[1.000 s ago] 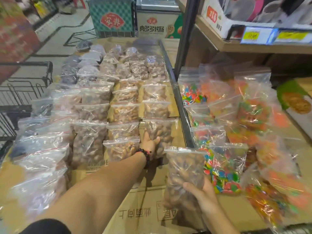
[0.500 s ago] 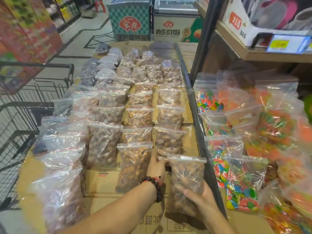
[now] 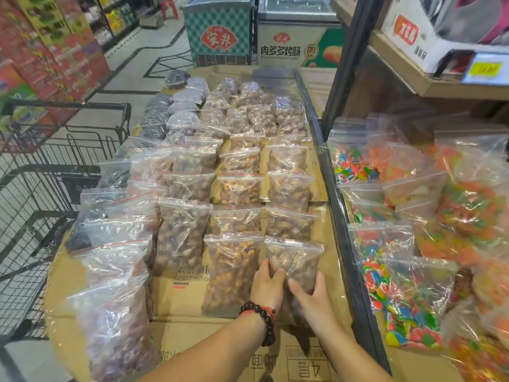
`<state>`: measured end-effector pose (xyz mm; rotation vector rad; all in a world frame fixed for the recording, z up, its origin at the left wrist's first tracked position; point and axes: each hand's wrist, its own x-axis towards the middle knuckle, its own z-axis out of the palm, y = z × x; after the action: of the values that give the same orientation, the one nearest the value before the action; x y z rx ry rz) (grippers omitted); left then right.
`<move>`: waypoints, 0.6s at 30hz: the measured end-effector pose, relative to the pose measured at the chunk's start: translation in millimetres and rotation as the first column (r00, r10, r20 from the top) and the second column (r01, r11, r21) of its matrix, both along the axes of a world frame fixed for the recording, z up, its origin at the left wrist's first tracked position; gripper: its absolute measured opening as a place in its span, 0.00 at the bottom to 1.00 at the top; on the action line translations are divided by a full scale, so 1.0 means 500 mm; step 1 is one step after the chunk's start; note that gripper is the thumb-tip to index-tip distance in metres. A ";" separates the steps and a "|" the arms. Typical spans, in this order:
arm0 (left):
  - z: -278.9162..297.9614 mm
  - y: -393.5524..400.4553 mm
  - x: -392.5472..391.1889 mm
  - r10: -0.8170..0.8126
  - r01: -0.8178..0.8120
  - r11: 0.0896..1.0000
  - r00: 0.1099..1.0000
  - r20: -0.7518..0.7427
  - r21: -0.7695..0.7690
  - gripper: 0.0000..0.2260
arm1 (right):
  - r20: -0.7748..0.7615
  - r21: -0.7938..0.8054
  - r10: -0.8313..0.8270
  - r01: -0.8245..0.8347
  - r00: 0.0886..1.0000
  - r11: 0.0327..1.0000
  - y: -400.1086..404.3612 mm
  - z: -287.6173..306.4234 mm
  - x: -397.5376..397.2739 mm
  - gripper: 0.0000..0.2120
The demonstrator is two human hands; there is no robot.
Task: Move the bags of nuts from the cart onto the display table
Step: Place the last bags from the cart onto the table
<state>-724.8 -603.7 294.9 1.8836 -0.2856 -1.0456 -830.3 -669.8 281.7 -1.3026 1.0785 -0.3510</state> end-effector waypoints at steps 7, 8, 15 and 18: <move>-0.017 -0.002 -0.004 0.076 -0.076 0.997 0.997 0.024 -0.004 0.27 | -0.134 -0.165 -0.010 -0.012 0.991 0.986 -0.009 0.014 0.032 0.09; -0.018 0.000 -0.008 0.083 -0.084 0.997 0.995 0.052 0.000 0.28 | -0.166 -0.169 -0.014 -0.015 0.986 0.986 -0.011 0.011 0.033 0.10; 0.030 -0.030 0.001 0.076 -0.076 0.997 0.997 0.003 -0.018 0.32 | -0.147 -0.064 -0.069 0.060 0.987 0.996 -0.055 0.032 0.019 0.25; 0.030 -0.048 0.021 0.051 -0.051 0.998 0.998 0.024 -0.033 0.26 | -0.076 0.049 0.004 0.000 0.997 0.999 -0.073 0.051 0.046 0.16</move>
<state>-714.4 -627.5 309.9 1.8671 -0.2660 -0.9781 -807.3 -706.1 306.9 -1.2818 1.1429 -0.2732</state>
